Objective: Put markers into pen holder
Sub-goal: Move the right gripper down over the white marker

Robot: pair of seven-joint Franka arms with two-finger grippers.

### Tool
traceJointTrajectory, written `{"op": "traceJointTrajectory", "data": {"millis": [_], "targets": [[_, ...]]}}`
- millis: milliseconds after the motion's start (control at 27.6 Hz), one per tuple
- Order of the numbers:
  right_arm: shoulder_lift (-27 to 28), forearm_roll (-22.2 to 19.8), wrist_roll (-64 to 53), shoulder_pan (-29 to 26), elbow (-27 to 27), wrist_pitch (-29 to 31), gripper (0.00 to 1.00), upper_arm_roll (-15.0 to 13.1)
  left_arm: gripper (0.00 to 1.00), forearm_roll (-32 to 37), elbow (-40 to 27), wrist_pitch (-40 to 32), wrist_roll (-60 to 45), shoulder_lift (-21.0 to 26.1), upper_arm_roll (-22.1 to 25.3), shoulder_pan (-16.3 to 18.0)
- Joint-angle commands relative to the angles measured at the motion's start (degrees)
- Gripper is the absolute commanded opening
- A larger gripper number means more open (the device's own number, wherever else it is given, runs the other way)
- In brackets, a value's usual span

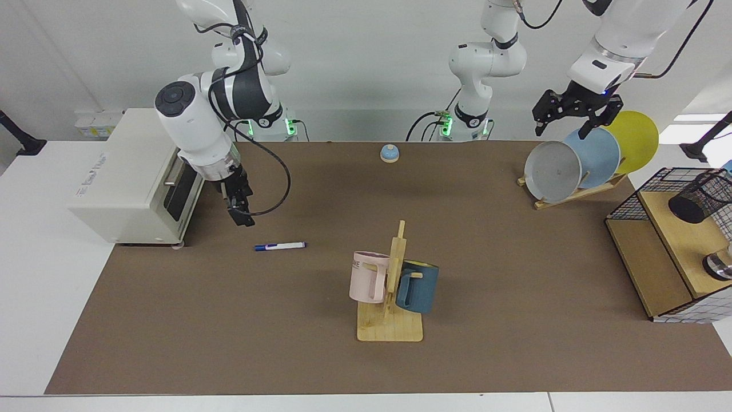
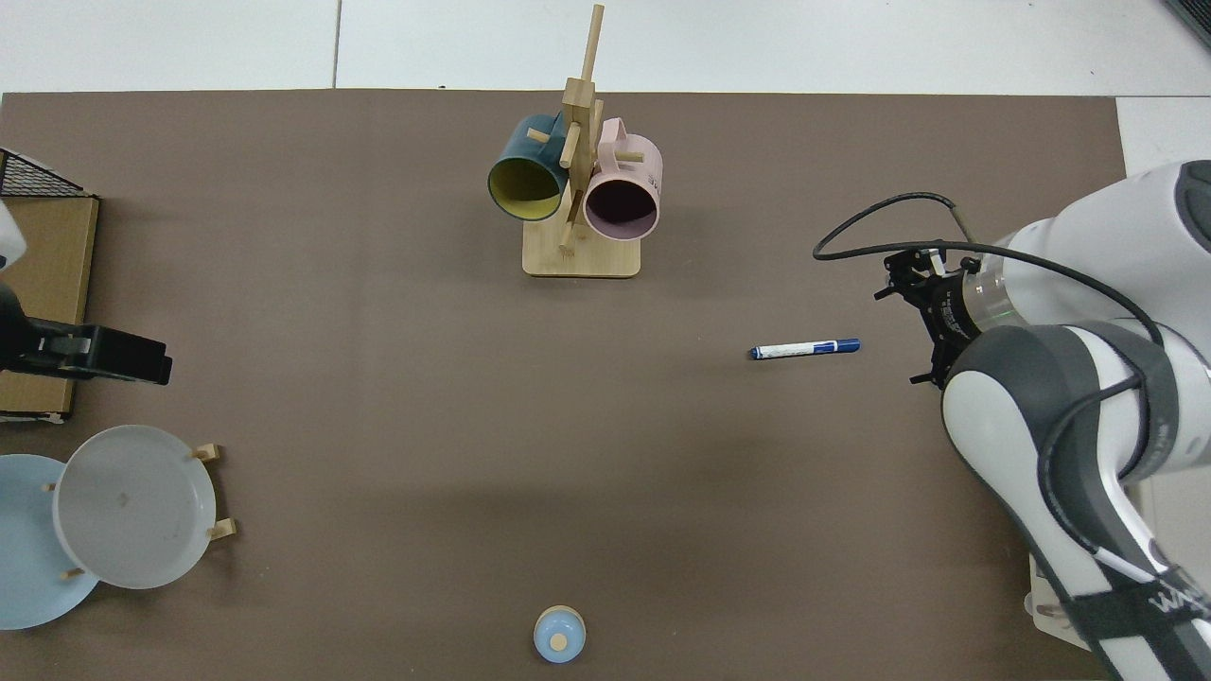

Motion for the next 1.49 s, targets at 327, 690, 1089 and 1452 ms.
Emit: {"op": "traceJointTrajectory", "data": {"millis": [327,690,1089,1452], "targets": [[6.7,1.5,4.6,0.4,-2.6,9.8,0.99,0.7,1.0,0.7,0.5,-0.8,0.0,-0.4,-0.5,0.6],[10.2,1.8,7.3,3.5,-5.8,17.1,0.99,0.7,1.0,0.7,0.5,-0.8,0.0,-0.4,-0.5,0.6],[10.8,1.8,6.4,3.6,-8.0,21.2,0.97,0.7,1.0,0.6,0.5,-0.8,0.0,-0.4,-0.7,0.6],[10.9,1.9,4.2,3.4,-9.7,23.6,0.93,0.7,1.0,0.5,0.5,-0.8,0.0,-0.4,-0.8,0.5]]}}
